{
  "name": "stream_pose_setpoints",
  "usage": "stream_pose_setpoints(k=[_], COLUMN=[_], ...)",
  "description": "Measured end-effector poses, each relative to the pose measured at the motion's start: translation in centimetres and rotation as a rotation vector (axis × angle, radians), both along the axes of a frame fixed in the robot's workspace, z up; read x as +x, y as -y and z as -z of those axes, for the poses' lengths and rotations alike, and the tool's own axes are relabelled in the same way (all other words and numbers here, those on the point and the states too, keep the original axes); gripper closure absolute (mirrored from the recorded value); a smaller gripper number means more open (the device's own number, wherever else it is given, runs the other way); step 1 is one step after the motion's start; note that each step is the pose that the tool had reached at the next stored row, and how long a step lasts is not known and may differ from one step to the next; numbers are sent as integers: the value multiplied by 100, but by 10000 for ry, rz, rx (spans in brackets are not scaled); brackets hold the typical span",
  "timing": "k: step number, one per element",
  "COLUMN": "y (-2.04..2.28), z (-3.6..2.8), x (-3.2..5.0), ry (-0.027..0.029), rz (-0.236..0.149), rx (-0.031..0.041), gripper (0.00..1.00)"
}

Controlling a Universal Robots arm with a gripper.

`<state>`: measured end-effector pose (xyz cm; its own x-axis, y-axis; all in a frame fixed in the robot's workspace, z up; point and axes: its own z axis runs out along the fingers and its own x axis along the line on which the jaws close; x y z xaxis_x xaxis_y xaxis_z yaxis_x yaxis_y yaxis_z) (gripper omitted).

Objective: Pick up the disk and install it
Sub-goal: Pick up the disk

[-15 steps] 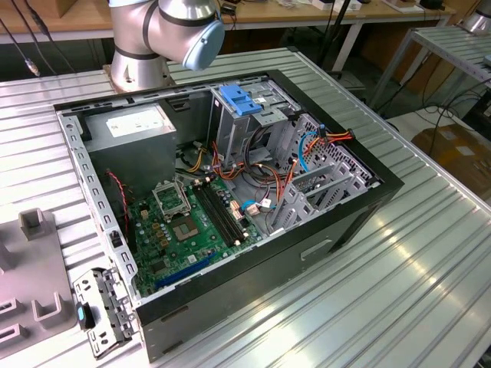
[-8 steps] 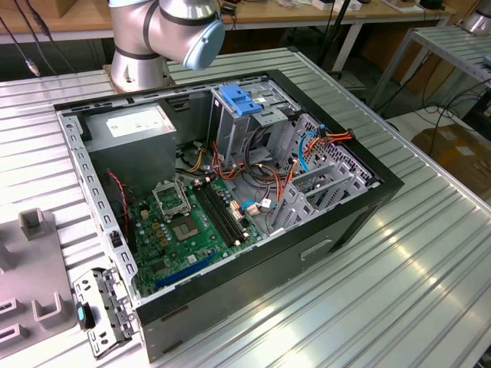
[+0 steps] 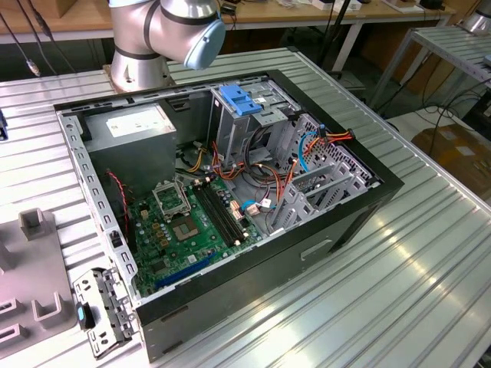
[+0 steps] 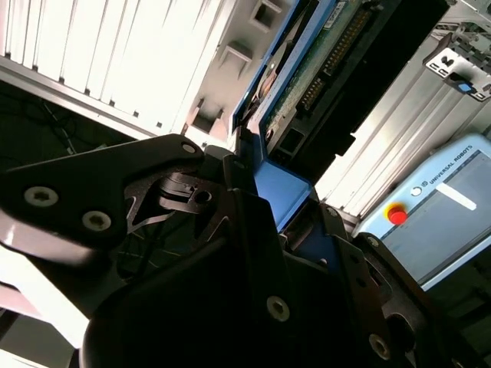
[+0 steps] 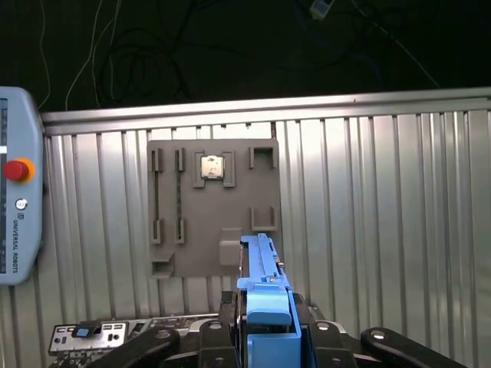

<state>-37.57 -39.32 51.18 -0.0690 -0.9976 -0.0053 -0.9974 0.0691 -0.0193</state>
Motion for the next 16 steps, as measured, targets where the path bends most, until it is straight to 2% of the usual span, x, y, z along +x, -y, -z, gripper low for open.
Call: stream_pose_setpoints(k=[16], y=[49], z=[0], x=[195], ry=[-1], rz=[1], rx=[0], gripper=[63])
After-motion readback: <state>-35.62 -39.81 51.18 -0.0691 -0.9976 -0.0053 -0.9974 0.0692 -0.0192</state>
